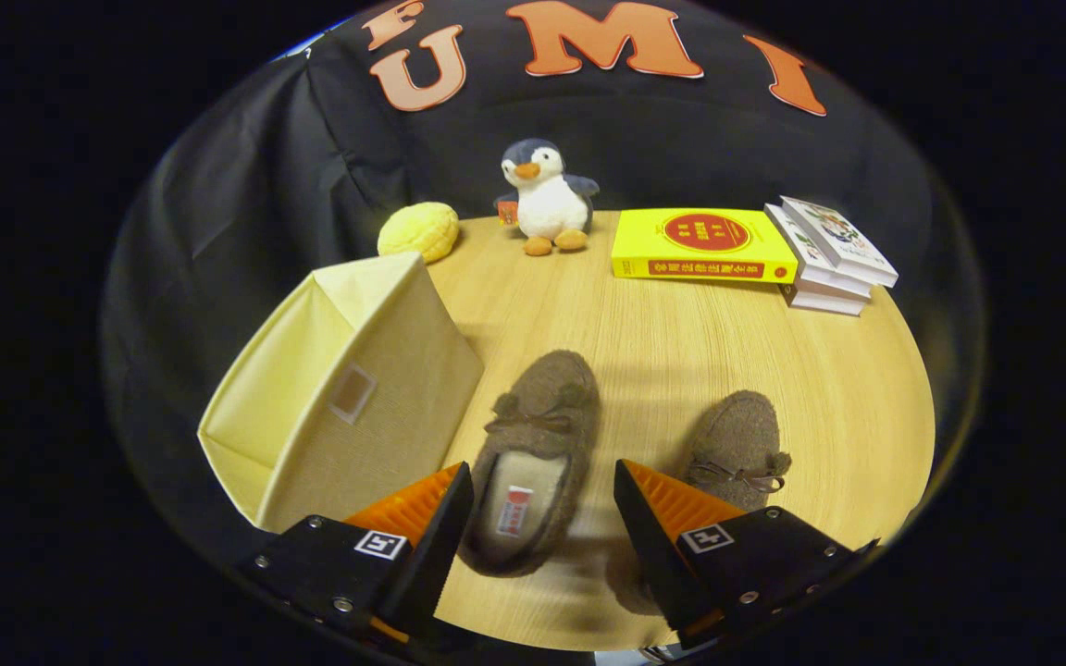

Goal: Open the storage box then place both shoes into the box .Put the left shoe in first, then the right shoe, with the right side of both shoes facing outward in a uniform manner.

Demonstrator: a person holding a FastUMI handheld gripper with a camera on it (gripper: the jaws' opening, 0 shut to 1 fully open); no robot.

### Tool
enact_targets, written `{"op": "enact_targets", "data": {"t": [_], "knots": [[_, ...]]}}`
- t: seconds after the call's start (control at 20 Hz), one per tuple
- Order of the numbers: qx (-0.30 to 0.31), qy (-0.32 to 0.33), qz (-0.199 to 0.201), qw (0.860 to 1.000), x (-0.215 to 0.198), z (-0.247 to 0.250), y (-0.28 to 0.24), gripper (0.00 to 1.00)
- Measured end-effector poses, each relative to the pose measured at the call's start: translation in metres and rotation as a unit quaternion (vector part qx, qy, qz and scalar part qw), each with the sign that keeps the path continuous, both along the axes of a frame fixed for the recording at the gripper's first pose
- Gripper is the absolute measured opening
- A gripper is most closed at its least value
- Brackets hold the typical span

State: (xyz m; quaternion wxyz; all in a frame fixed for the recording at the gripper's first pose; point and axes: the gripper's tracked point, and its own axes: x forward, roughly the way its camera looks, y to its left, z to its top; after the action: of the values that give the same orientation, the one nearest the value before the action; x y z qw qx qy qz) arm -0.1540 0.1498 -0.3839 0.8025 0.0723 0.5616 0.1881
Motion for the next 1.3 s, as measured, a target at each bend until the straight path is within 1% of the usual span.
{"op": "enact_targets", "data": {"t": [0.1,0.15,0.25,0.3,0.4,0.45,0.55,0.6,0.65,0.7,0.75,0.8,0.85,0.95,1.1,1.3], "knots": [[0.004,0.011,-0.002,1.000,-0.001,-0.017,-0.001,0.83],[0.001,0.005,0.001,1.000,0.003,-0.024,-0.002,0.79],[-0.013,-0.011,0.004,1.000,0.013,-0.035,-0.003,0.73],[-0.014,-0.008,0.006,1.000,0.016,-0.043,-0.001,0.71],[-0.017,-0.012,-0.004,1.000,0.021,-0.051,0.001,0.63],[-0.023,-0.020,-0.009,0.999,0.026,-0.056,0.000,0.56],[-0.039,-0.023,-0.012,0.999,0.026,-0.067,0.000,0.47],[-0.036,-0.021,-0.011,0.999,0.025,-0.071,0.005,0.43],[-0.036,-0.025,-0.011,0.999,0.026,-0.072,0.008,0.35],[-0.044,-0.032,-0.011,0.998,0.029,-0.073,0.007,0.31],[-0.051,-0.035,-0.012,0.998,0.030,-0.074,0.007,0.25],[-0.058,-0.035,-0.018,0.998,0.029,-0.074,0.007,0.21],[-0.063,-0.032,-0.024,0.997,0.029,-0.072,0.006,0.12],[-0.053,-0.022,-0.033,0.998,0.025,-0.064,0.010,0.04],[-0.054,-0.025,-0.038,0.997,0.027,-0.039,0.004,0.03],[-0.005,-0.017,-0.088,0.996,0.035,0.012,0.010,0.03]]}}
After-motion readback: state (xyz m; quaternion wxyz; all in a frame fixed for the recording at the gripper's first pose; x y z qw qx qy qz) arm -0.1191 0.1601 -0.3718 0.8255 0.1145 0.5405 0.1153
